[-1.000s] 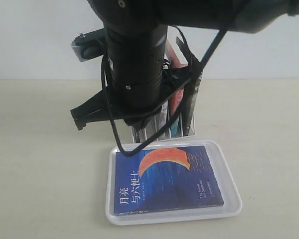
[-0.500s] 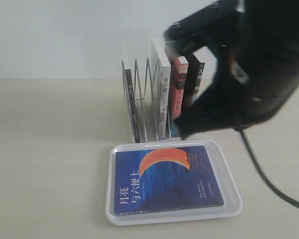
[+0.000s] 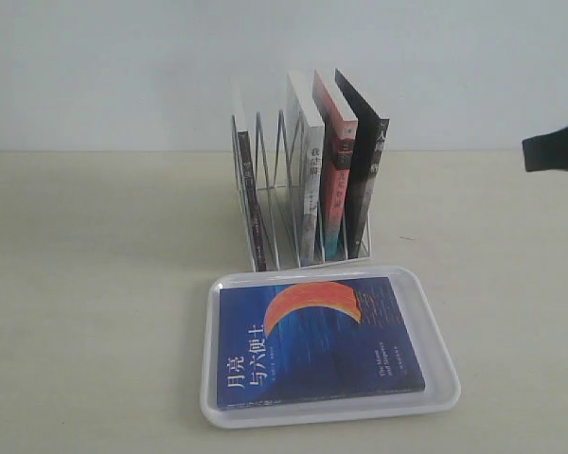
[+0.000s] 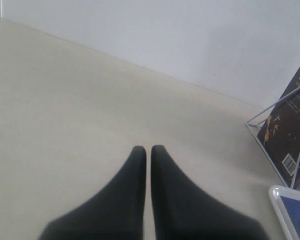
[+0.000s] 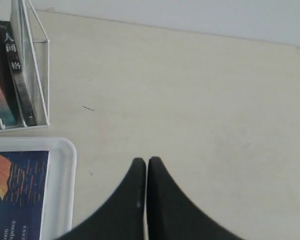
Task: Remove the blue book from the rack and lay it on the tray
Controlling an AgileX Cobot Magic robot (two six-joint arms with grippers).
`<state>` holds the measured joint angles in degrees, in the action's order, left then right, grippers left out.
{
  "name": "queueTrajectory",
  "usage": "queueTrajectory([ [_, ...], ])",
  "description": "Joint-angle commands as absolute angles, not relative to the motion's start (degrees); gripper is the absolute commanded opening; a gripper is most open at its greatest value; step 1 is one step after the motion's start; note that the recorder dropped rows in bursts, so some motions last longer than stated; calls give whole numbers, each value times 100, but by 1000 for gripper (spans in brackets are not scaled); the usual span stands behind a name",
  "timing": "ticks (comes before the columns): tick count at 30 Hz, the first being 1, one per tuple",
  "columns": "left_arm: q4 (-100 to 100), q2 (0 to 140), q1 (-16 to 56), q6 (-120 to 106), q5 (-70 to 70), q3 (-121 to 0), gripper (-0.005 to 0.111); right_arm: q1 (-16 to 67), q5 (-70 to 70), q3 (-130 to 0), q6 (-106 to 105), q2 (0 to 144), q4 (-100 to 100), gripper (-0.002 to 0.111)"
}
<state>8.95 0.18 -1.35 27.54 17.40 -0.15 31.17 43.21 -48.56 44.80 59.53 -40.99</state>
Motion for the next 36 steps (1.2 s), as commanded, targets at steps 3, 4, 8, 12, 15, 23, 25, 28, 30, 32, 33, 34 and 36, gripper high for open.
queueTrajectory([
  [3, 898, 0, -149, 2729, 1669, 0, 4, 2741, 4050, -4833, 4176, 5989, -3549, 0],
  [4, 898, 0, -149, 2729, 1669, 0, 4, 2741, 4029, -4833, 4162, 5989, -3549, 0],
  [8, 898, 0, -149, 2729, 1669, 0, 4, 2741, 4004, -4833, 4162, 5989, -3549, 0],
  [12, 898, 0, -149, 2729, 1669, 0, 4, 2741, 4004, -4833, 4191, 5989, -3549, 0],
  [15, 898, 0, -149, 2729, 1669, 0, 4, 2741, 4004, -4833, 4191, 5989, -3549, 0],
  [23, 898, 0, -149, 2729, 1669, 0, 4, 2741, 4004, -4833, 4202, 5979, -3561, 0],
  [25, 898, 0, -149, 2729, 1669, 0, 4, 2741, 4004, -4833, 4214, 5885, -3561, 0],
  [28, 898, 0, -149, 2729, 1669, 0, 4, 2481, 3907, -4818, 4142, 5481, -3594, 0],
  [30, 898, 0, -149, 2729, 1669, 0, 4, 2045, 3670, -4752, 4151, 5079, -3490, 0],
  [32, 898, 0, -149, 2729, 1669, 0, 4, 1507, 3237, -4579, 4156, 4569, -3378, 0],
  [33, 898, 0, -149, 2729, 1669, 0, 4, 1177, 2970, -4435, 4156, 4287, -3351, 0],
  [34, 898, 0, -149, 2729, 1669, 0, 4, 854, 2678, -4249, 4156, 3990, -3351, 0],
  [36, 898, 0, -149, 2729, 1669, 0, 4, 319, 2137, -3830, 4156, 3434, -3351, 0],
])
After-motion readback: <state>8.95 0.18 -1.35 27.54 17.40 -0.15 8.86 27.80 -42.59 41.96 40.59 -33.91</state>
